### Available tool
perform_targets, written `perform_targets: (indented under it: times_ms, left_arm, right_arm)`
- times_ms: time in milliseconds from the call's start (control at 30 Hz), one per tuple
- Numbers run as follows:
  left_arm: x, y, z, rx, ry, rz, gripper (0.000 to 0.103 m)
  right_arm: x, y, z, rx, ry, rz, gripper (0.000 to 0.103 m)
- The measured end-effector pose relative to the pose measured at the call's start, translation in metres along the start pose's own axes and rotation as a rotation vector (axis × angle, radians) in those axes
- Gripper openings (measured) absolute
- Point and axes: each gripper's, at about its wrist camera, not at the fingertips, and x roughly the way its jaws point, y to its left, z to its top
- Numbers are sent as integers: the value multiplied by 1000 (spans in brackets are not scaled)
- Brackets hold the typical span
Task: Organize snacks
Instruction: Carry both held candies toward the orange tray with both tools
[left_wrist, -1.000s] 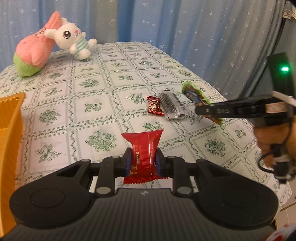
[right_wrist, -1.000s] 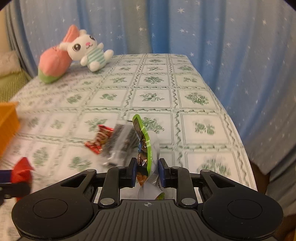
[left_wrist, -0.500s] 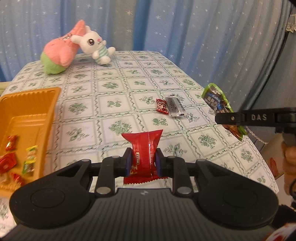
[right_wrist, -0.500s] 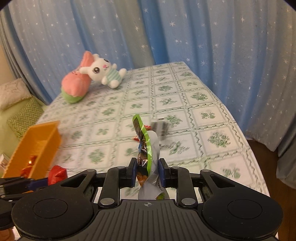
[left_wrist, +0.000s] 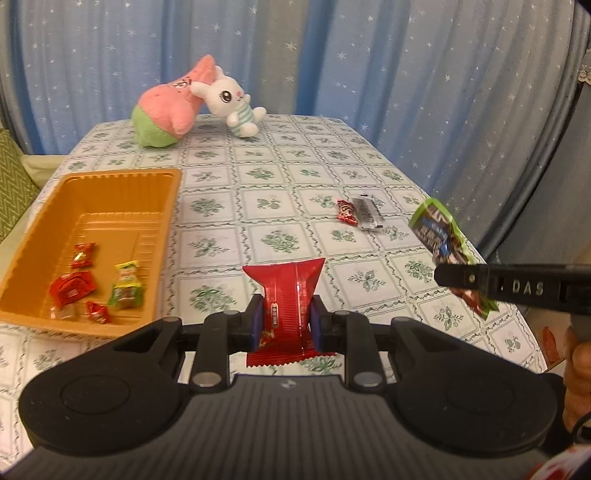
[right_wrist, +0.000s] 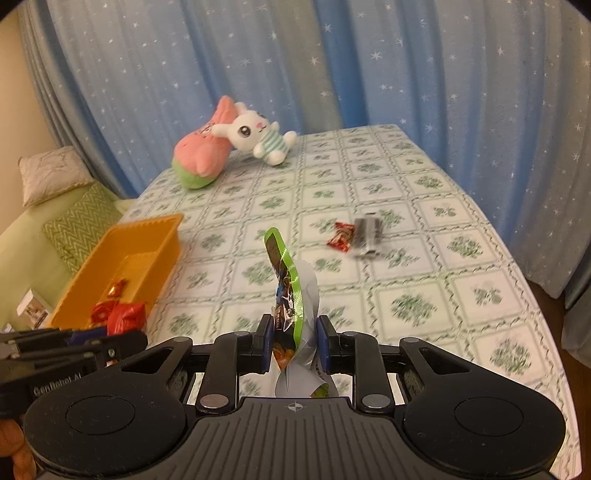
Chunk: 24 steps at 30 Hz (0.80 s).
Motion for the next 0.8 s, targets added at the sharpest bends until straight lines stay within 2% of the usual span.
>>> perform_targets:
  times_ms: [800]
  left_arm:
    - [-57,53,-22,-71,-35,87,23]
  right_arm:
    - [-7,81,-28,-104,32,83,25]
